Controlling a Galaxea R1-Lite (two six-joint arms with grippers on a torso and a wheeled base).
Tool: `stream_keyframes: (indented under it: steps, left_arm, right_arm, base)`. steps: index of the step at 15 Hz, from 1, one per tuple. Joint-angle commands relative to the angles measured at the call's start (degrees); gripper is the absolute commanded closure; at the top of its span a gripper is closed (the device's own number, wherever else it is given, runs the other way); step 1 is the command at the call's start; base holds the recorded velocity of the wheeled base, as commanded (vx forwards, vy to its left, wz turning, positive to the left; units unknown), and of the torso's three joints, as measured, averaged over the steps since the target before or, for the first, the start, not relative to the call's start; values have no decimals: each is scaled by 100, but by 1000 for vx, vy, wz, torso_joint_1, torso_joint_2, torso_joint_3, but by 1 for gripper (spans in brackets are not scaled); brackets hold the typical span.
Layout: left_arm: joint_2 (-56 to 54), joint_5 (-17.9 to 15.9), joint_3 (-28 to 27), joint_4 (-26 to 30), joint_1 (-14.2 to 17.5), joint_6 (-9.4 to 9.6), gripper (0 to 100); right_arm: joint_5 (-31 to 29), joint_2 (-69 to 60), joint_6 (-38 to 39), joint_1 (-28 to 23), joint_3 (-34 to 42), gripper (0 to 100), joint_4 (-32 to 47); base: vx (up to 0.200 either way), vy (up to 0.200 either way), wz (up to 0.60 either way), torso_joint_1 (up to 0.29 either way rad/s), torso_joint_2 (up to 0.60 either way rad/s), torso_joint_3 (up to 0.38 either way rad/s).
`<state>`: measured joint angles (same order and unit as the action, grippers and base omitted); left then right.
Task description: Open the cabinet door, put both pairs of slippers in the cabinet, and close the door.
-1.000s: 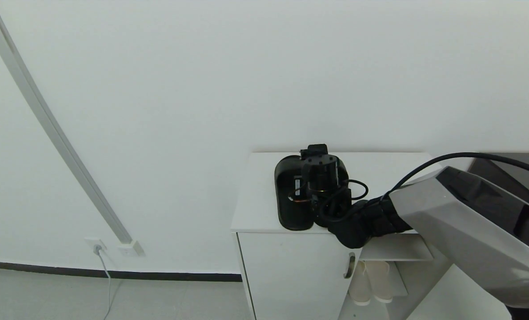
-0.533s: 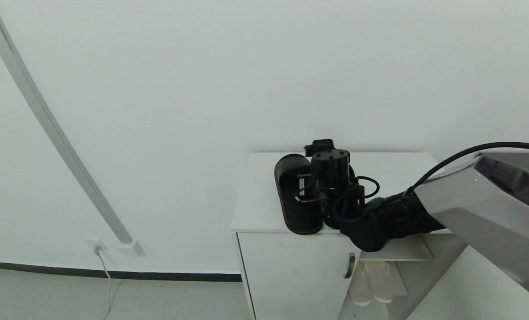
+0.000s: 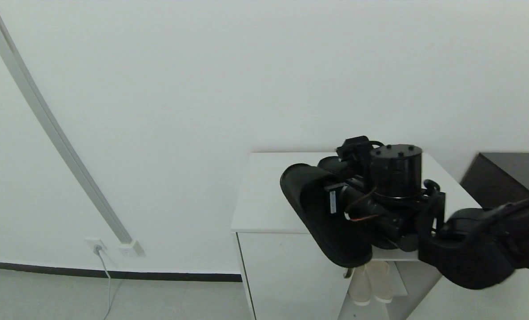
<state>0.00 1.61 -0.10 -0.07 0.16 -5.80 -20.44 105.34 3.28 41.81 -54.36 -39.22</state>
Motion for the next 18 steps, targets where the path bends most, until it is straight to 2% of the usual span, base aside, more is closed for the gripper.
stream_keyframes:
  steps: [1,4,15,18]
  left_arm:
    - [9,6,1,-1,2,0,100]
    - [0,6,1,-1,2,0,100]
    - [9,6,1,-1,2,-9,100]
    - [9,6,1,-1,2,-9,100]
  right_arm:
    - [744,-1569,-170,64,1296,100,-7]
    - [1078,-2158,-196,73,1850,100,257]
    - [1060,-2026,-179,81,1982,100,380]
    - [1060,-2026,-179,81,1999,100,380]
  base:
    - [0,0,0,0,0,0]
    - [0,0,0,0,0,0]
    - [0,0,0,0,0,0]
    - [-200,0,0,12,6,2]
